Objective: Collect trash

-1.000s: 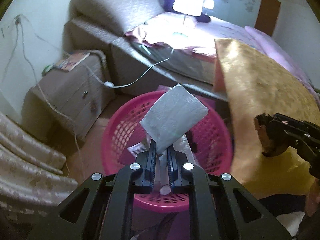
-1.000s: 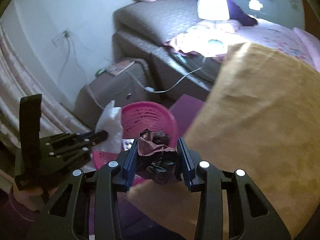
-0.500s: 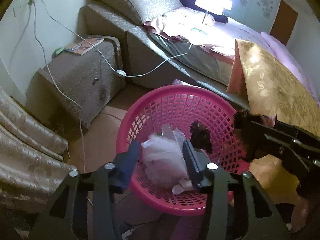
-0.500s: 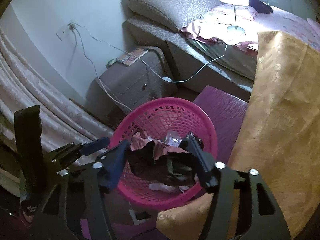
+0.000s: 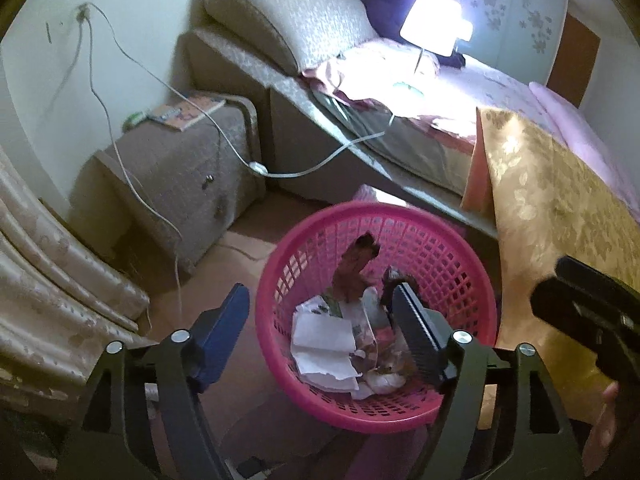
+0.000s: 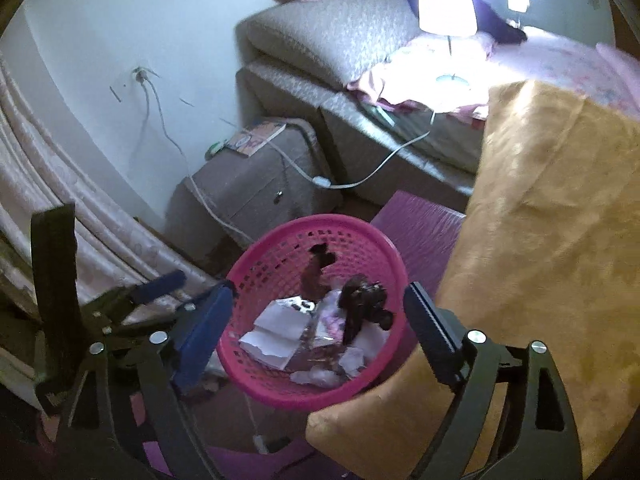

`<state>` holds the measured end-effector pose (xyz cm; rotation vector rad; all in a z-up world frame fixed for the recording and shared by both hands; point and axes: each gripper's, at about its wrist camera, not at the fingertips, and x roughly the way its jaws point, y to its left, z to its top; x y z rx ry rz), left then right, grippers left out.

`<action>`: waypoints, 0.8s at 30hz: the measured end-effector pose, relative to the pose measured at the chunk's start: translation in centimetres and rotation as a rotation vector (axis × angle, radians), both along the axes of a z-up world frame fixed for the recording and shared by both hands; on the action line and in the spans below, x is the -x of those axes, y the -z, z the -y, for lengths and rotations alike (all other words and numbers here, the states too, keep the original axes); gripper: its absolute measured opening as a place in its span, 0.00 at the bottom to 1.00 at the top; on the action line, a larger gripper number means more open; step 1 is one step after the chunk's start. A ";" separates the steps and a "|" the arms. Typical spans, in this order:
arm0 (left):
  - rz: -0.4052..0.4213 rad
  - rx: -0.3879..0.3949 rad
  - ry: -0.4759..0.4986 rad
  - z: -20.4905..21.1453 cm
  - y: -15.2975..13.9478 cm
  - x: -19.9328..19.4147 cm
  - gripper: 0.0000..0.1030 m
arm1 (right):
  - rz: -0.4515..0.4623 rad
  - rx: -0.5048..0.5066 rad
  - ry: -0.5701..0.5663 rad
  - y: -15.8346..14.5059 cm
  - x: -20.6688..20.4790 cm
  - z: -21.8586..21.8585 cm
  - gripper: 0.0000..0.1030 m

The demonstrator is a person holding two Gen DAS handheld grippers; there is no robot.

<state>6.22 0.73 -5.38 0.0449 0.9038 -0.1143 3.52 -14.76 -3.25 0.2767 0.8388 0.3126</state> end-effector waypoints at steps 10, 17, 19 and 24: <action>0.154 -0.085 -0.019 0.2 -3.3 3.4 0.81 | 0.188 0.181 0.061 -2.6 5.0 -0.2 0.93; 0.220 -0.091 -0.063 -0.8 -4.9 6.3 0.86 | 0.219 0.182 0.122 -3.3 6.2 0.8 0.93; 0.236 -0.082 -0.083 -1.1 -5.4 7.2 0.87 | 0.228 0.190 0.136 -3.3 6.4 0.8 0.93; 0.250 -0.060 -0.107 -1.5 -5.7 8.5 0.89 | 0.249 0.201 0.146 -3.6 7.3 0.7 0.93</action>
